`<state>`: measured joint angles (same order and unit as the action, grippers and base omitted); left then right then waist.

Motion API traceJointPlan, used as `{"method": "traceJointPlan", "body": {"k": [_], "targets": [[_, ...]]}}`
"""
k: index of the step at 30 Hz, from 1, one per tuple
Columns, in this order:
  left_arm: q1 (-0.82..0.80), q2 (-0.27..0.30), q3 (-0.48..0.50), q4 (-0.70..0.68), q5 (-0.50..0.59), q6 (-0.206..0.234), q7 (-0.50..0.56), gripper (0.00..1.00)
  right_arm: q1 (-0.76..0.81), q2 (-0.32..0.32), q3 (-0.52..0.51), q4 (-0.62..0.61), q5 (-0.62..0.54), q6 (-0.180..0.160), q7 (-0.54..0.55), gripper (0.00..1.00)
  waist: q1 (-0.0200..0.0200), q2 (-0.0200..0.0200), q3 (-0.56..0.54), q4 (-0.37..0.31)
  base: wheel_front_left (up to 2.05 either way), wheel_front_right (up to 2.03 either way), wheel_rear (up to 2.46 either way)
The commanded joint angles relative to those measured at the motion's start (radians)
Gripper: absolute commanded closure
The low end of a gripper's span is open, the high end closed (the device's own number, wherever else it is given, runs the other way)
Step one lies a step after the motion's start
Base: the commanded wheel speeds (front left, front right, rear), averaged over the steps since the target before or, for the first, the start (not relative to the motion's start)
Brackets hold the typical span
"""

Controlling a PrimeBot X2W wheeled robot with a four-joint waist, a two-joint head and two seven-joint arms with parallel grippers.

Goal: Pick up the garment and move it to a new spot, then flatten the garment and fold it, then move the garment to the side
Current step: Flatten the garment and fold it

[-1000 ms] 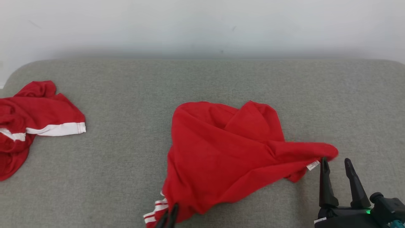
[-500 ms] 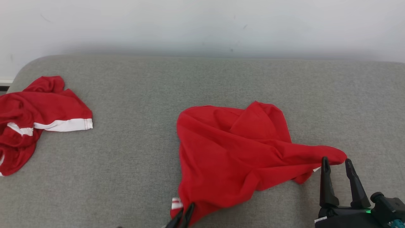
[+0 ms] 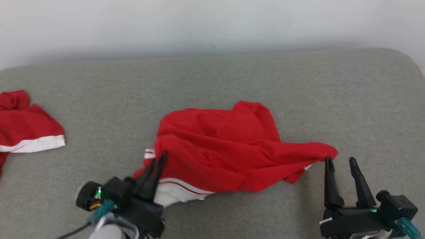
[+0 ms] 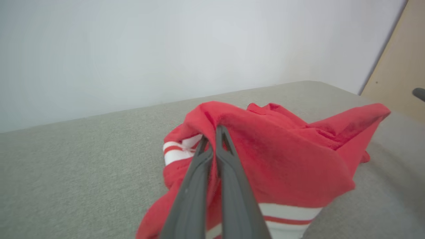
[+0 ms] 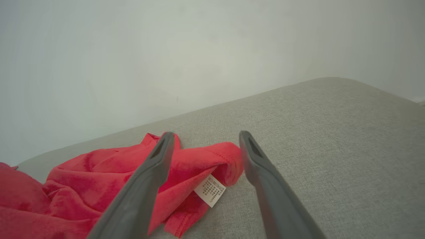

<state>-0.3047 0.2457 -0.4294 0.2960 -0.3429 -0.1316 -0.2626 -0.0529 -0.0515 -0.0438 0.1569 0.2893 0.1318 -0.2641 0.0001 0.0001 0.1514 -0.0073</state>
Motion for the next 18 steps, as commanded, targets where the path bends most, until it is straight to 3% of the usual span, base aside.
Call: {"method": "traceJointPlan", "body": {"k": [1,13,14,15,16,17,18], "targets": [[-0.028,0.010,0.004,0.026,-0.007,0.002,-0.003,1.00,-0.013,0.002,0.005,0.004,0.005,-0.002,-0.001,0.00,-0.0001,-0.0001,0.028,-0.047,0.00,0.00,0.00],[-0.217,0.037,0.033,0.264,-0.082,0.002,-0.003,1.00,-0.043,0.002,0.014,0.040,0.017,-0.002,-0.001,0.00,-0.0001,-0.0001,0.060,-0.119,0.00,0.00,0.00],[-0.222,0.036,0.034,0.276,-0.084,0.002,-0.003,0.89,-0.042,0.002,0.014,0.041,0.018,-0.002,-0.001,0.00,-0.0001,-0.0001,0.059,-0.119,0.00,0.00,0.00],[-0.222,0.036,0.034,0.276,-0.084,0.002,-0.003,0.89,-0.042,0.002,0.014,0.041,0.018,-0.002,-0.001,0.00,-0.0001,-0.0001,0.059,-0.119,0.00,0.00,0.00],[-0.227,0.034,0.037,0.288,-0.086,0.002,-0.003,0.79,-0.041,0.002,0.014,0.042,0.018,-0.002,-0.001,0.00,-0.0001,-0.0001,0.058,-0.116,0.00,0.00,0.00],[-0.230,0.033,0.044,0.292,-0.084,0.002,-0.003,0.52,-0.039,0.002,0.015,0.043,0.019,-0.002,-0.001,0.00,-0.0001,-0.0001,0.056,-0.113,0.00,0.00,0.00],[-0.232,0.030,0.056,0.291,-0.079,0.002,-0.003,0.00,-0.036,0.002,0.014,0.043,0.020,-0.002,-0.001,0.00,-0.0001,-0.0001,0.054,-0.106,0.00,0.00,0.00]]}}
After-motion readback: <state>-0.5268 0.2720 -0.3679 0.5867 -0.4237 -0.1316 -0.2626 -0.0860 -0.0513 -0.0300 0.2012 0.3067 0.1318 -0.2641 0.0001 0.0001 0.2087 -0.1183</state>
